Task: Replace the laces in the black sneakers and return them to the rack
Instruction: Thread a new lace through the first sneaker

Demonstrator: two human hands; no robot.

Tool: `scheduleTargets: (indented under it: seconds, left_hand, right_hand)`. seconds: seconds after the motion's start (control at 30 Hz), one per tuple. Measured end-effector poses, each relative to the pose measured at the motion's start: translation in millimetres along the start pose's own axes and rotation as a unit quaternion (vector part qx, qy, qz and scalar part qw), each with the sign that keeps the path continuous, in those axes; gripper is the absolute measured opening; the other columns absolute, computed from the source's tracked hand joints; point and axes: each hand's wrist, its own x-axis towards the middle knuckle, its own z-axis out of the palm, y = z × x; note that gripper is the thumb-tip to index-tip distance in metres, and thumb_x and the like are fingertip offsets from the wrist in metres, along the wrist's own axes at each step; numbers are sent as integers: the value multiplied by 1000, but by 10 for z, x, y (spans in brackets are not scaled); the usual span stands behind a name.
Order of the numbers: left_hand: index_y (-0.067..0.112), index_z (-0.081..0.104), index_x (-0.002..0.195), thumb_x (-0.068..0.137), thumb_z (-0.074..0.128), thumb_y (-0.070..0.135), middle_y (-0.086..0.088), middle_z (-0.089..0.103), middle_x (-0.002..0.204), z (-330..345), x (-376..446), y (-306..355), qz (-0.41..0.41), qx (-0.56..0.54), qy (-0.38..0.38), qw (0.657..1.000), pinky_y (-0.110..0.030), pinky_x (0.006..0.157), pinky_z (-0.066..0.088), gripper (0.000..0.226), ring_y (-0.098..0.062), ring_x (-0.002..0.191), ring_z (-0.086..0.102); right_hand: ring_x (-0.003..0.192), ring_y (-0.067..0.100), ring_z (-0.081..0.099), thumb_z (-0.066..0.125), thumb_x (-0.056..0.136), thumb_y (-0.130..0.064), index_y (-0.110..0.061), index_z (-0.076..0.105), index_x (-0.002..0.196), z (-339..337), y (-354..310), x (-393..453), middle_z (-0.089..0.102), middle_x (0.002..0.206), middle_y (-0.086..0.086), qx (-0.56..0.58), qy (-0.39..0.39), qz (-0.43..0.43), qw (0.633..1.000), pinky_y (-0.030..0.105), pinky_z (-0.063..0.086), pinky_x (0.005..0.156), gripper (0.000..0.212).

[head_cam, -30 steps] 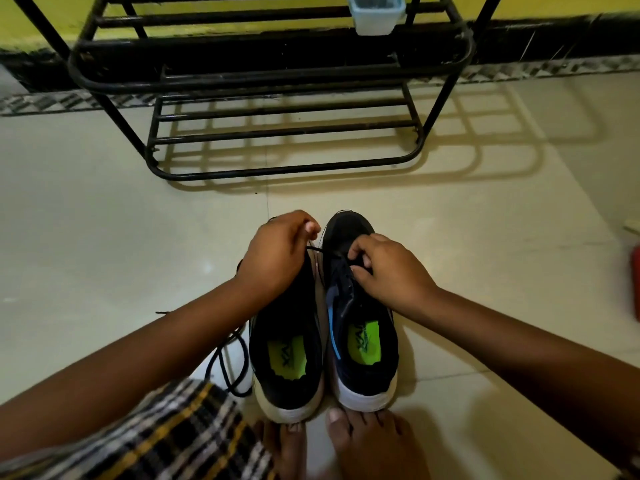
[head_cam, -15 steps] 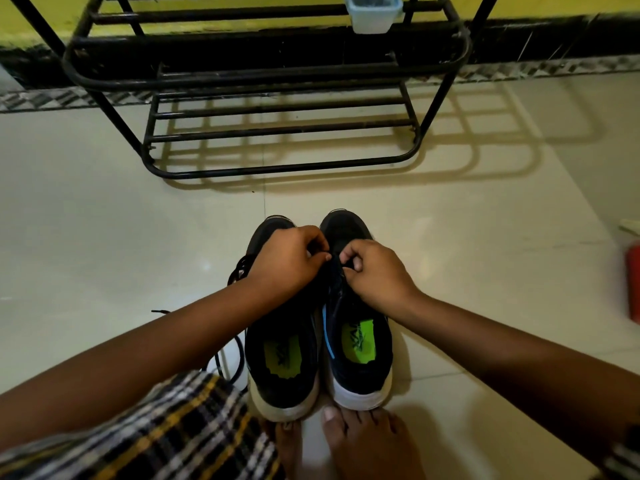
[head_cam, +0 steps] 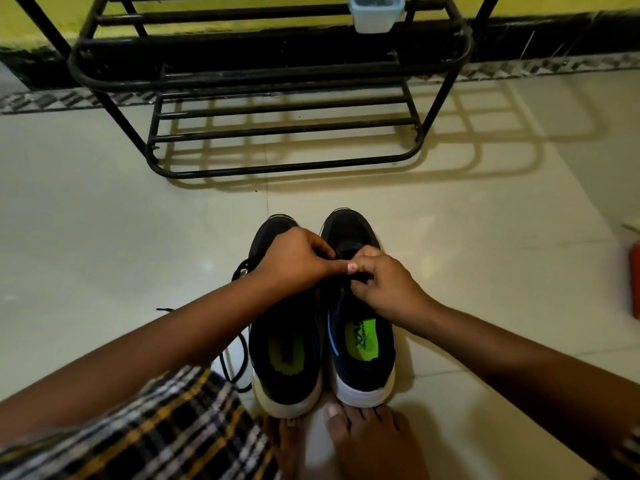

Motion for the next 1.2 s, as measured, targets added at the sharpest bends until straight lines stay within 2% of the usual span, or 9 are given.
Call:
scheduleTargets:
  seconds: [0.1,0.23,0.33,0.43,0.6,0.7,0.9,1.07,1.2]
  left_hand:
    - [21,74,92,68,81,43,5,72,85,-33,7,-31,-19,-33,-37,999,-22,77,52,33,-5,82,66]
    - [16,74,85,80,72,29,-1,72,83,-21,42,-2,-46,-46,-33,997,-27,81,52,14,-13,85,67]
    - [16,76,78,79,69,47,-2,71,73,36,43,28,-28,11,-9,1000,-29,69,52,33,-12,71,66]
    - [17,75,74,76,72,37,-1,71,75,34,45,11,-22,42,13,999,-28,69,52,20,-10,72,65]
    - [17,77,83,80,68,21,-2,73,84,10,22,-38,-18,10,21,1000,-27,77,53,10,-12,82,66]
    - [16,77,86,81,68,19,-2,74,88,11,17,-50,-16,-2,21,1000,-27,81,52,11,-12,84,66]
    - [16,76,90,84,66,19,-1,73,91,17,-2,-52,-10,-3,13,1000,-30,85,52,12,-13,87,66]
    - [13,76,90,84,67,15,-5,74,91,-21,36,-46,-13,-28,-22,999,-32,89,52,11,-15,89,67]
    - [16,72,96,84,67,20,-3,71,95,13,36,-64,-6,-12,-26,1000,-34,89,51,14,-16,91,66]
  right_hand:
    - [83,6,45,58,85,-2,-12,66,95,82,91,-125,43,91,-4,-9,21,-21,1000,7,32,71,16]
    - [105,18,36,54,82,-18,-8,68,102,168,121,-244,40,105,-2,-61,19,-22,998,21,25,90,26]
    - [98,26,37,52,77,-11,-12,67,93,158,57,-316,45,109,6,-161,9,-70,984,32,35,84,23]
    - [88,33,48,49,67,-4,-18,70,92,217,-23,-405,54,108,10,-262,18,-121,957,40,50,67,36]
    - [91,27,47,56,81,-2,-13,72,91,119,-125,-313,57,98,5,-191,13,-109,975,31,41,76,21]
    - [81,15,47,60,83,-3,-11,69,91,-29,-217,-98,53,91,2,-122,33,-69,990,23,35,74,15]
    - [99,26,55,63,84,-15,-13,60,100,-28,-232,202,51,108,7,-225,20,8,974,31,43,80,17]
    - [99,32,57,54,88,-11,-7,61,103,6,-324,244,53,110,12,-321,34,17,946,32,38,70,16]
    - [107,33,52,52,92,-12,-5,54,114,5,-308,244,48,118,13,-358,-15,26,933,32,34,72,23]
